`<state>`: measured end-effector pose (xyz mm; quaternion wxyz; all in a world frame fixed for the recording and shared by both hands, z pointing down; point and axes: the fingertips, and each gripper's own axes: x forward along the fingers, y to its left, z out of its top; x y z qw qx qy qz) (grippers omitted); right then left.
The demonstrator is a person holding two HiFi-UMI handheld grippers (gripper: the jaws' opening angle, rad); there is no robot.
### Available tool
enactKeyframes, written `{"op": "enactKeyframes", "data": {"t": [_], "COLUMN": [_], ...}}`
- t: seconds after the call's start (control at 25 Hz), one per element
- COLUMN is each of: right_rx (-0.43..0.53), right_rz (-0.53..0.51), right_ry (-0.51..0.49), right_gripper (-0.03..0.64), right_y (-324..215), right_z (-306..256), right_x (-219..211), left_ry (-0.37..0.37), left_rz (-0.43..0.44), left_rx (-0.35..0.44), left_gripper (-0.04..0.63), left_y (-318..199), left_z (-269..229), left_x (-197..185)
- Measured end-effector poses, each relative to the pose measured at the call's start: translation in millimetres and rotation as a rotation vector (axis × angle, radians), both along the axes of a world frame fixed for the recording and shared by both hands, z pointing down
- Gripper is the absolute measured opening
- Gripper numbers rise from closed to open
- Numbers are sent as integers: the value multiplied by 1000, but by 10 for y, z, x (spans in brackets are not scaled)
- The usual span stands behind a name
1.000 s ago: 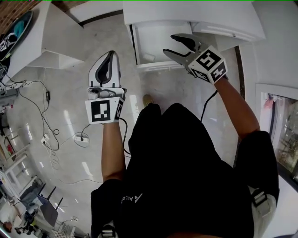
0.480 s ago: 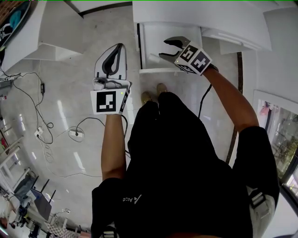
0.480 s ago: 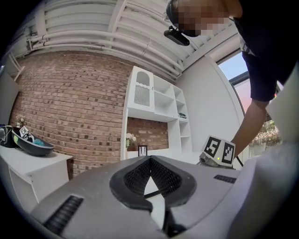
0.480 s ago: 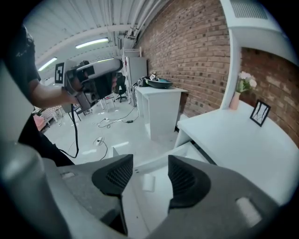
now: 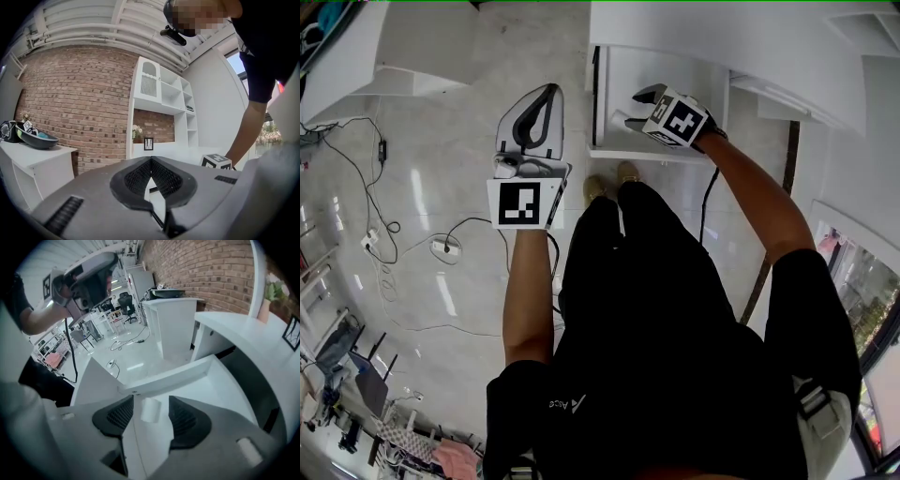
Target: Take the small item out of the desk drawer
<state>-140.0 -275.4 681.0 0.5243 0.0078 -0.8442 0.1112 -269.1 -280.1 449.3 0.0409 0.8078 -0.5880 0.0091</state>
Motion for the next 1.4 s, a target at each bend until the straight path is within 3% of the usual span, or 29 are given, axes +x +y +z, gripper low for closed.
{"op": "enactKeyframes", "data": {"t": [0.28,0.64,1.12,1.4], "right_rx": [-84,-125,-93,-58], "right_rz": [-84,-92,-109,-55], "right_ry": [109,214,219,178], "right_gripper": [225,225,172,169], "right_y": [39,152,176,90], "right_z": [589,1019,1256,952], "right_x": [-1,-10,-96,9], "left_ry": [-19,-12,-30,-36], "left_rz": [-40,-72,-93,-75], "left_rx": [-49,-74,-91,-86], "left_gripper": [0,0,0,0], "left_y": [-156,-239,-112,-44], "left_z": [256,406,466,408], "left_x": [-114,-176,-285,-148]}}
